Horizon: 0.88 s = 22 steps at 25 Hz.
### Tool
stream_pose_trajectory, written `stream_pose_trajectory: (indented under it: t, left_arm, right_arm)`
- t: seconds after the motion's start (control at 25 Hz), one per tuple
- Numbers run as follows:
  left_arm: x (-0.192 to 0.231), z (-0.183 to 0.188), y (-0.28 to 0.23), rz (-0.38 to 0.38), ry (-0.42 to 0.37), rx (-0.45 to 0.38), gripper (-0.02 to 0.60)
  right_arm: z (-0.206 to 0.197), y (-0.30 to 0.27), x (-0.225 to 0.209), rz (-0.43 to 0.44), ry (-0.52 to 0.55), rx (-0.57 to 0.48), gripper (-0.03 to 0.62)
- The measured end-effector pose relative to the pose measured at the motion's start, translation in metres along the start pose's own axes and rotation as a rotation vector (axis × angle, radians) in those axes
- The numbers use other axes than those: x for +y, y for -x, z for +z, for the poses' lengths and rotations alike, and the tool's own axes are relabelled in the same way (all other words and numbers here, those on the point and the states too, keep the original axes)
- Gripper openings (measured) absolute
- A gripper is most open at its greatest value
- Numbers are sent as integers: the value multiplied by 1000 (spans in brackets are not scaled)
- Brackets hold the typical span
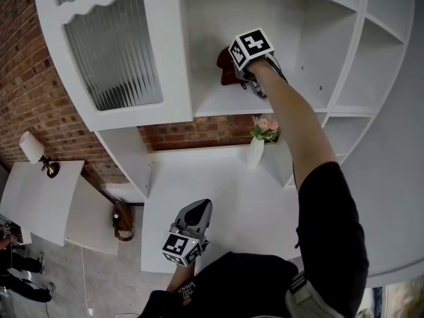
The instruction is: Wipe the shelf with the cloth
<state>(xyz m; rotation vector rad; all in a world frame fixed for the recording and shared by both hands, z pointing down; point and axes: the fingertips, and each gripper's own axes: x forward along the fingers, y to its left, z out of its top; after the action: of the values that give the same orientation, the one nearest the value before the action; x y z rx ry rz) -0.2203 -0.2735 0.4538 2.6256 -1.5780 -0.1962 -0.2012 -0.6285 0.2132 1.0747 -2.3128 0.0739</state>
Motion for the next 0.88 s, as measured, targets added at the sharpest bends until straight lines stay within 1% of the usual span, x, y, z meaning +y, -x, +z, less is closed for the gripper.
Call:
stream_pose_trajectory:
  t: [0.24, 0.4, 0.52, 0.56, 0.72, 0.8, 0.88]
  left_arm:
    - [-11, -6, -13, -65, 4, 20, 6]
    - [-17, -7, -21, -101, 7, 19, 6]
    - [-23, -8, -25, -127, 14, 18, 6]
    - [-25, -9, -27, -136, 18, 19, 6]
    - [-31, -10, -31, -167, 28, 21, 6]
    - [-33, -9, -31, -177, 30, 20, 6]
    - [-33, -9, -29, -180, 30, 19, 6]
  right_arm:
    - [-35, 32, -76, -188, 27, 90, 60]
    - [-56, 56, -115, -309, 38, 153, 60]
    - [-64, 75, -139, -450, 131, 219, 60]
    - [-63, 79, -144, -484, 167, 228, 60]
    - [-68, 93, -152, -568, 227, 276, 60]
    - [-71, 96, -153, -593, 249, 306, 60]
    - [-72, 99, -153, -604, 254, 312, 60]
